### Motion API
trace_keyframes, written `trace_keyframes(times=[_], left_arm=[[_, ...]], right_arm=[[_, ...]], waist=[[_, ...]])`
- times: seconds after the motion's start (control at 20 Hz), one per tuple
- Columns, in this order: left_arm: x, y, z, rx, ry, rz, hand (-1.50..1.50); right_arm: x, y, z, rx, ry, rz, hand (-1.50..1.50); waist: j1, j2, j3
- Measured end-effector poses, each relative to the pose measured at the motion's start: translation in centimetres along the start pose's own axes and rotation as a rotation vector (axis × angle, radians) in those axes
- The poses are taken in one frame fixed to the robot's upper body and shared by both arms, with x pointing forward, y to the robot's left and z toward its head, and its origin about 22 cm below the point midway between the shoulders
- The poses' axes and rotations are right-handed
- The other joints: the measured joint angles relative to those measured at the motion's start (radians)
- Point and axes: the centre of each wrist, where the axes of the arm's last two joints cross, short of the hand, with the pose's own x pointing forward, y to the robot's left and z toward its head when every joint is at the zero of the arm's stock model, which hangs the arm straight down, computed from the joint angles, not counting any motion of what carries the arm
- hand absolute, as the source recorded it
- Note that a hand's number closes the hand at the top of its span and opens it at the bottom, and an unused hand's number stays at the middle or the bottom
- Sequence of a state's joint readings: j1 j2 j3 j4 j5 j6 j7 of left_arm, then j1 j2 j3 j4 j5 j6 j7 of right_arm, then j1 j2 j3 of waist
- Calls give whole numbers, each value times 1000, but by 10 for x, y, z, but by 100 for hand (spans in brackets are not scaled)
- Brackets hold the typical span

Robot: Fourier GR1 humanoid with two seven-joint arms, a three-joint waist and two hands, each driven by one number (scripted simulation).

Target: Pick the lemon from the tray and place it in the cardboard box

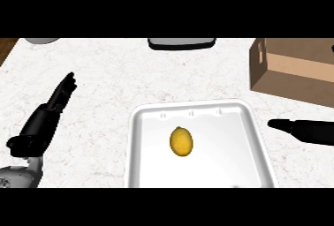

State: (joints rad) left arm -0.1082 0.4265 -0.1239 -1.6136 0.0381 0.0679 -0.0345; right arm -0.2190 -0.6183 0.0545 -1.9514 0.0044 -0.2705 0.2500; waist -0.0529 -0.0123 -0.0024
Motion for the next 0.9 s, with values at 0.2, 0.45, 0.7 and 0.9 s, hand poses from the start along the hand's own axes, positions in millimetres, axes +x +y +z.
trace_keyframes(times=[0.2,0.45,0.7,0.9], left_arm=[[4,-1,-9,-81,-38,0,0],[6,-4,-15,-129,-57,5,0],[8,-7,-23,-145,-73,3,0],[9,-10,-26,-167,-80,9,0]], right_arm=[[11,13,34,59,-7,114,-150],[25,27,53,187,-62,287,-150],[49,35,55,348,-15,461,-150],[63,51,56,502,49,596,-150]], waist=[[14,5,1],[36,9,1],[52,11,-1],[68,13,-2]])
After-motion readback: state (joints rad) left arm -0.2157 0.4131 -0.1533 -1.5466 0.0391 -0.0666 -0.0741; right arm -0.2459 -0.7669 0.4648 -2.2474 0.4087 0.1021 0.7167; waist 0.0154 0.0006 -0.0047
